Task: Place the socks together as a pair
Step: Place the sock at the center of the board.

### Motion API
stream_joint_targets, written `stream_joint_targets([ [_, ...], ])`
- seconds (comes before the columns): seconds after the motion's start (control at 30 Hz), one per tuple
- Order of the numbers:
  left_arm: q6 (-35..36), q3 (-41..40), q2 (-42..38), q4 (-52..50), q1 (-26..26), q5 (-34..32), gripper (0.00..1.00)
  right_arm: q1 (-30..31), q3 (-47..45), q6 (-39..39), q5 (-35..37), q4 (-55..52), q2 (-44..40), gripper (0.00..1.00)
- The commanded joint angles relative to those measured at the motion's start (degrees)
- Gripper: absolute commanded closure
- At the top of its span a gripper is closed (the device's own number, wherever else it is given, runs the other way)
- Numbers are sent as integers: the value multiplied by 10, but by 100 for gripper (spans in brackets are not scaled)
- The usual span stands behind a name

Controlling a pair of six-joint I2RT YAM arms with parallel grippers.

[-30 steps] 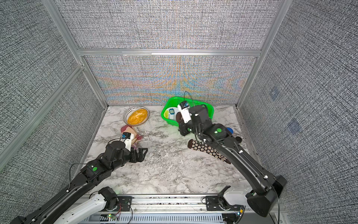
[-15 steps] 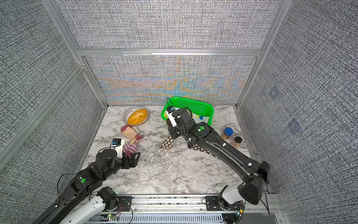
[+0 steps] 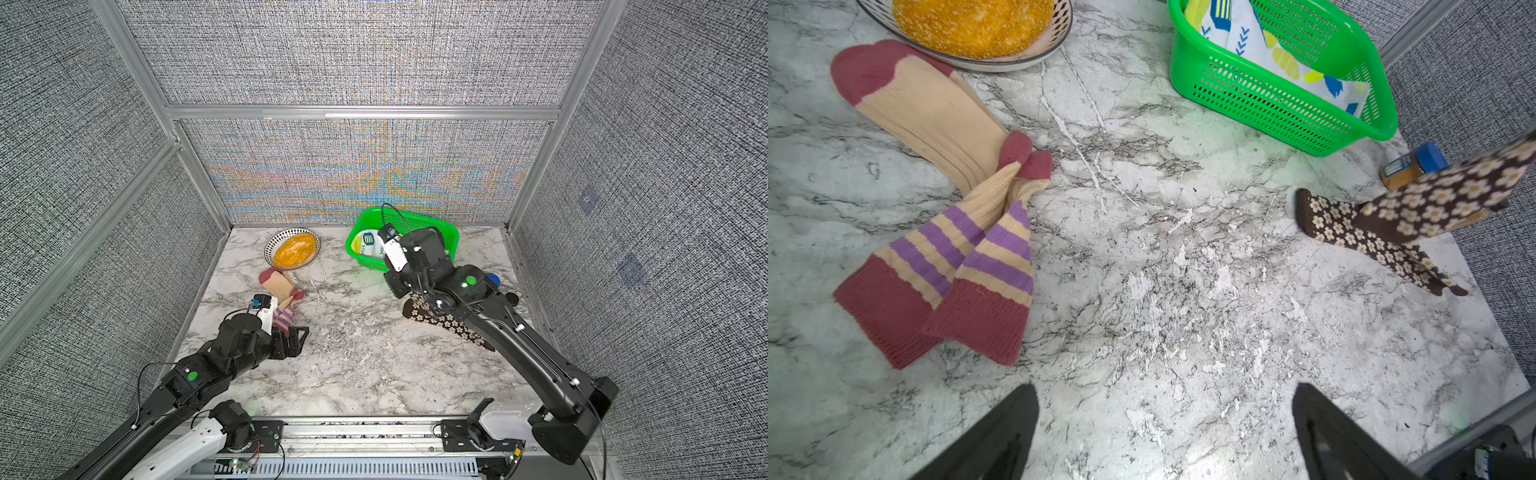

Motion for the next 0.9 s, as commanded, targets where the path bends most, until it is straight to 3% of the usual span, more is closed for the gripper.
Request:
stream_joint_targets([
  [0.0,-9,-10,-11,9,1,10,3,31,-10,-48,-70,-21,65,96],
  [0.1,-17,-27,-32,-5,1,5,3,61,-11,-73,-131,-6,154,96],
  [0.23,-21,-48,-59,-25,1,-8,3,87,26,-70,-138,30,267,95],
  [0.5,-38,-63,-64,-34,1,-25,3,111,77,-61,-216,53,377,86],
  [0.67,-39,-74,-78,-28,1,-40,3,119,58,-41,-242,92,383,86],
  [0.8,-35,-87,-92,1,0,-17,3,118,37,-28,-244,102,333,86],
  [0.87,-34,-106,-87,49,0,12,3,117,8,-31,-269,110,301,79],
])
